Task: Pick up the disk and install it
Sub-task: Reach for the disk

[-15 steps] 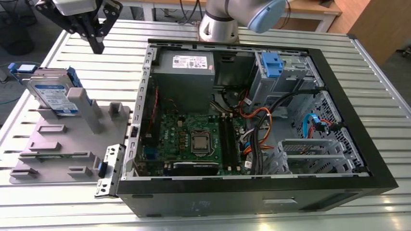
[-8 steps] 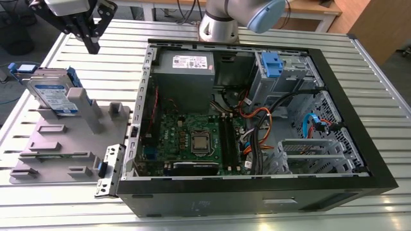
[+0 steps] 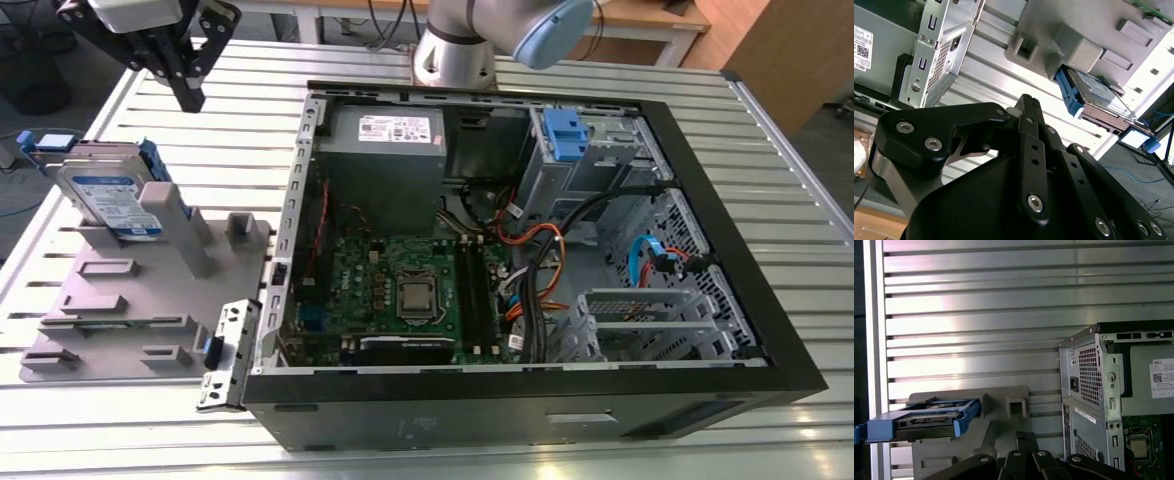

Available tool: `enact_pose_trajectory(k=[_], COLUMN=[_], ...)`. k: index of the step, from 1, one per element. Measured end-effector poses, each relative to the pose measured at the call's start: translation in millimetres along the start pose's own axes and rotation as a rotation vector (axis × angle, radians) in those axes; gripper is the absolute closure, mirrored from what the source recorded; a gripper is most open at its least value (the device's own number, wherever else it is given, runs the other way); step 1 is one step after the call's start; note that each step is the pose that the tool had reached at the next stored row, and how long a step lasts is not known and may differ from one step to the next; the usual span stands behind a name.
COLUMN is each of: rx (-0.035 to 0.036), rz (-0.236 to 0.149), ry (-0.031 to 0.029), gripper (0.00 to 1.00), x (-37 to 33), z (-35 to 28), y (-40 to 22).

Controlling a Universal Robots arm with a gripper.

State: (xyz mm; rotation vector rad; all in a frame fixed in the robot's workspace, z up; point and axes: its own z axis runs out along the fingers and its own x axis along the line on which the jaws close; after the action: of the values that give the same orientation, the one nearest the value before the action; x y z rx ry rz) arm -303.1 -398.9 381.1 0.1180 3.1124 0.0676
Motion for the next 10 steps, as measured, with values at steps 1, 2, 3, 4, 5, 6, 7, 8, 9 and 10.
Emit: enact_pose_trajectory(k=[1, 2, 3, 4, 5, 6, 7, 8, 9, 10], rx=[0.0001, 0.0000, 0.0000, 0.0000, -0.0001, 0.0000, 0.0001, 0.0000, 0.0000, -0.0001], rz=[0.000, 0.000, 0.000, 0.000, 0.000, 0.000, 0.000, 0.000, 0.000, 0.000], ry=[0.0000, 0.0000, 0.0000, 0.0000, 0.0000, 0.0000, 0.0000, 0.0000, 0.0000, -0.0001], gripper=[0.89, 0.89, 0.89, 0.89, 0.89, 0.89, 0.89, 0.89, 0.89, 0.89], x=[0.0, 0.0, 0.1, 0.4, 1.1, 2.0, 3.3, 5.1, 7.1, 9.6], z=[0.0, 0.0, 0.0, 0.0, 0.0, 0.0, 0.1, 0.1, 0.2, 0.3], y=[0.0, 0.0, 0.0, -0.1, -0.1, -0.2, -0.3, -0.4, -0.6, -0.7])
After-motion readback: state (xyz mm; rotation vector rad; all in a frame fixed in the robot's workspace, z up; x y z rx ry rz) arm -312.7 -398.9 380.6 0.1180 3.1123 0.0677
